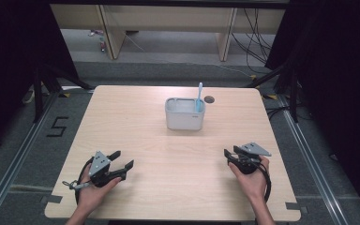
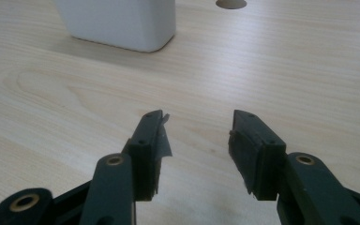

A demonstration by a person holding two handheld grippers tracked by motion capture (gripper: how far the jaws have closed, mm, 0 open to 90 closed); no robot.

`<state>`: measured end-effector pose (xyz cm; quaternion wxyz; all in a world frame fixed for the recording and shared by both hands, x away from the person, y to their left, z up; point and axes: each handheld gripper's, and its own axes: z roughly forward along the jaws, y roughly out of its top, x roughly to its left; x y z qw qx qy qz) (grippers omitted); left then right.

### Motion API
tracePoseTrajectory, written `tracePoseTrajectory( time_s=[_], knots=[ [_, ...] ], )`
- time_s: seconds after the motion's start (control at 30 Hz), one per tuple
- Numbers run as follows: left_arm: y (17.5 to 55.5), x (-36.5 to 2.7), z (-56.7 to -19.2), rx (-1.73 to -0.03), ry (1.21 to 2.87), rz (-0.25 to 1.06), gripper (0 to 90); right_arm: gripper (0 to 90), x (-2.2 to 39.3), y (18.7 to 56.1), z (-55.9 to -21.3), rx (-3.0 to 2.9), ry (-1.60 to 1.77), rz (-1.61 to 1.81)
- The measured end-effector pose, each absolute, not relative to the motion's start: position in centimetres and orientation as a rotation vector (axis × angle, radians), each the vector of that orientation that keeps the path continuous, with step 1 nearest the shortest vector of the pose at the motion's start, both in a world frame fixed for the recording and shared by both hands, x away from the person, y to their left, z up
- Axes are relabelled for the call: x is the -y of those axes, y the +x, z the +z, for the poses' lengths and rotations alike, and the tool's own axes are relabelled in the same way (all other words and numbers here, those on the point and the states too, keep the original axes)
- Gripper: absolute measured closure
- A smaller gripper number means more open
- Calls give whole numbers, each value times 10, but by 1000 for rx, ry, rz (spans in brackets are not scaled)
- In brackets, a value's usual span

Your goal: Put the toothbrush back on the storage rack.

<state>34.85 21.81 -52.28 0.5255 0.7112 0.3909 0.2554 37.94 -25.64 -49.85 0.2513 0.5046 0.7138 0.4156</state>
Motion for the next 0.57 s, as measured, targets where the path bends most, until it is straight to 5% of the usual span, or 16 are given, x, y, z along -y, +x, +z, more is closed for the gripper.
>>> tracePoseTrajectory(
  time_s=[0.57],
  knots=[
    [349, -218, -522, -943, 1707, 607, 318, 552, 264, 368, -508, -1871, 1360, 1172]
  ],
)
